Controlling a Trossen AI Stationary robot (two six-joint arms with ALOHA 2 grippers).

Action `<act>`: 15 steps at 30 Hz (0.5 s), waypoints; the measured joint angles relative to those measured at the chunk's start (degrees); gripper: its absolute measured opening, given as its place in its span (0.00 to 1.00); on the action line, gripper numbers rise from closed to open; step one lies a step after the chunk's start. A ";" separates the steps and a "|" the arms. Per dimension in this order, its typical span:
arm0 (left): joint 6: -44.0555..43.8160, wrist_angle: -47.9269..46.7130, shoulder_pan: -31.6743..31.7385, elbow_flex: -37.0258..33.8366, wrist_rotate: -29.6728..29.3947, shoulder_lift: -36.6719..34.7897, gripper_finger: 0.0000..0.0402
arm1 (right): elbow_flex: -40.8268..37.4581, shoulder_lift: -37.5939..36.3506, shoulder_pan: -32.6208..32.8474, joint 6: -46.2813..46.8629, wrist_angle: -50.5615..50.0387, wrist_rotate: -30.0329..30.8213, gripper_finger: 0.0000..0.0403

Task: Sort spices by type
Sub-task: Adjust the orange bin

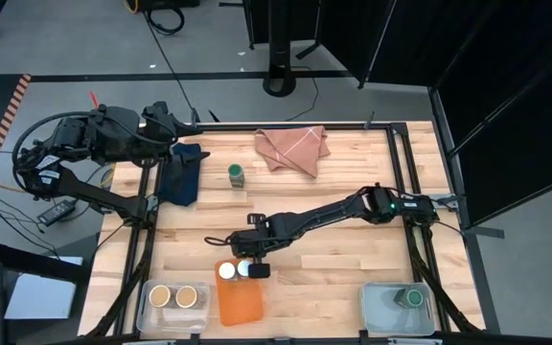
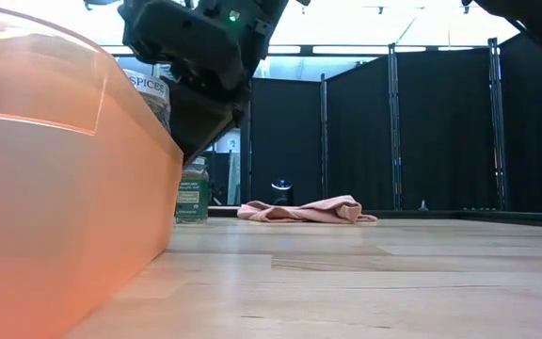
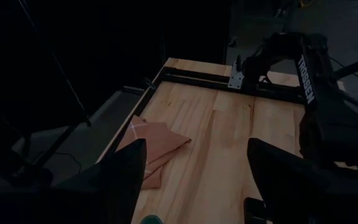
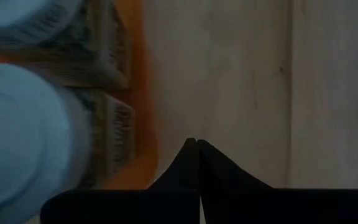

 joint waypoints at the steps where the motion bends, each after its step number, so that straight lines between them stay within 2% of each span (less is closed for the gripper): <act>1: 0.00 0.00 0.01 0.00 -0.01 -0.01 0.71 | 0.00 0.00 0.10 0.02 -0.02 -0.36 0.00; 15: 0.00 0.00 -0.01 0.00 -0.01 0.01 0.71 | 0.00 0.00 2.24 1.80 0.42 -1.51 0.00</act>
